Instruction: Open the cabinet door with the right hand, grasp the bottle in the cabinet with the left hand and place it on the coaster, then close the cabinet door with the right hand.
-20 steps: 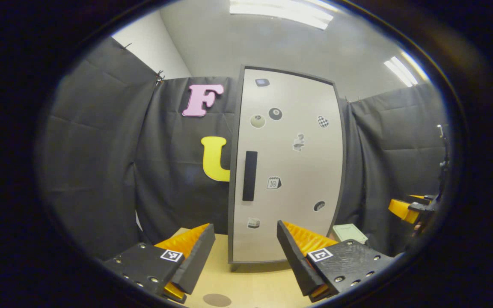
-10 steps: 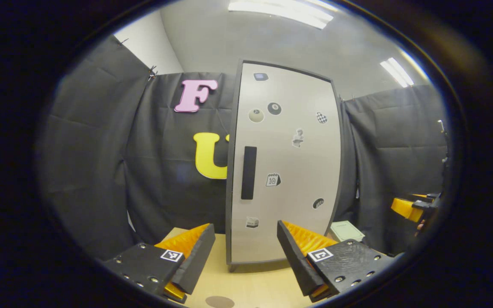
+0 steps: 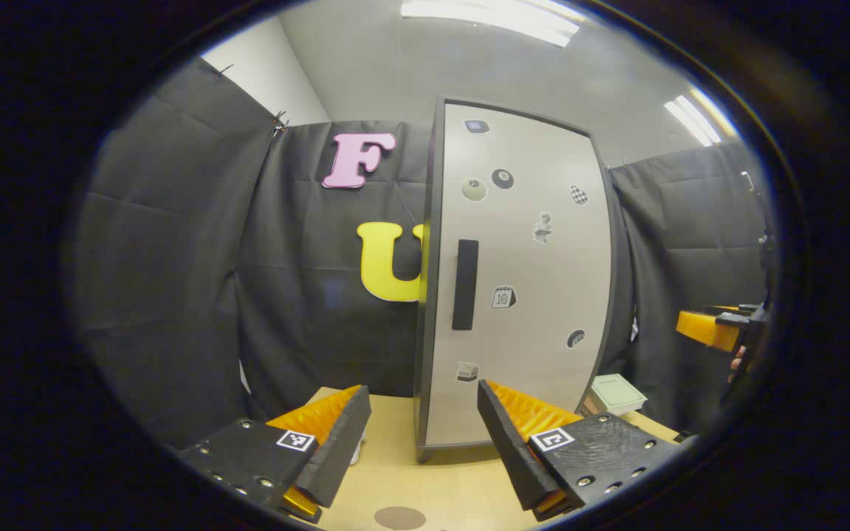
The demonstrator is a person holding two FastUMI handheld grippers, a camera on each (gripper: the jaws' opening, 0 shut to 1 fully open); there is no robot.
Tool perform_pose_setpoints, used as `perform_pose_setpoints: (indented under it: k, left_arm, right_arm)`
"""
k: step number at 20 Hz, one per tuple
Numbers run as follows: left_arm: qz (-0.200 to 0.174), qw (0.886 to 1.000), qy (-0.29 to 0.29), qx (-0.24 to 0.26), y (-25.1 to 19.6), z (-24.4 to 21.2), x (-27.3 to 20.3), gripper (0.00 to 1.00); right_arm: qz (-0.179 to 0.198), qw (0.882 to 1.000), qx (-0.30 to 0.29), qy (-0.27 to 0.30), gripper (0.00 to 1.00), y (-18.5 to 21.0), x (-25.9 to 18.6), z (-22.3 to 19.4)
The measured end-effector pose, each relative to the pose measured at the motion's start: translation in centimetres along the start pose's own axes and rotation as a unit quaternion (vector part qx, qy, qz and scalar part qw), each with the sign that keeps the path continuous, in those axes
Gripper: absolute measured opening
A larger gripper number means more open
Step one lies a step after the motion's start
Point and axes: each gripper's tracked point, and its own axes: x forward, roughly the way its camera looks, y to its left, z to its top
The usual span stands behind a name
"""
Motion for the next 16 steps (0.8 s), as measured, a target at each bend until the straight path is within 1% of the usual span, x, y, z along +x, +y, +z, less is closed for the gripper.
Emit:
perform_pose_setpoints:
  k: [4,5,7,9,10,12,14,16]
  left_arm:
    - [0.031,0.999,0.001,0.015,2.8,-0.5,-0.8,0.88]
    - [0.036,0.999,0.002,0.016,3.3,-0.8,-1.2,0.90]
    - [0.047,0.999,0.007,0.017,4.3,-1.6,-1.5,0.88]
    - [0.073,0.997,0.006,0.022,6.0,-1.9,-2.2,0.88]
    - [0.081,0.996,0.003,0.022,6.6,-1.9,-2.6,0.90]
    - [0.083,0.996,0.005,0.018,6.8,-2.4,-3.1,0.92]
    - [0.090,0.996,0.005,0.022,7.5,-2.6,-3.5,0.89]
    - [0.099,0.995,0.006,0.027,8.6,-3.0,-4.1,0.88]
  right_arm:
    - [0.030,0.999,-0.002,-0.010,0.98,2.9,1.8,1.8]
    - [0.039,0.999,-0.003,-0.013,0.97,3.8,2.2,2.4]
    - [0.060,0.998,0.001,-0.016,0.98,5.9,3.1,3.4]
    - [0.084,0.996,0.011,-0.017,0.98,8.3,4.0,4.4]
    - [0.096,0.995,0.017,-0.018,0.98,9.5,4.3,4.9]
    - [0.120,0.992,0.026,-0.026,0.98,12.2,5.1,6.1]
    - [0.139,0.989,0.021,-0.033,0.98,14.8,5.9,7.0]
    - [0.152,0.988,0.019,-0.024,0.98,17.3,7.0,7.1]
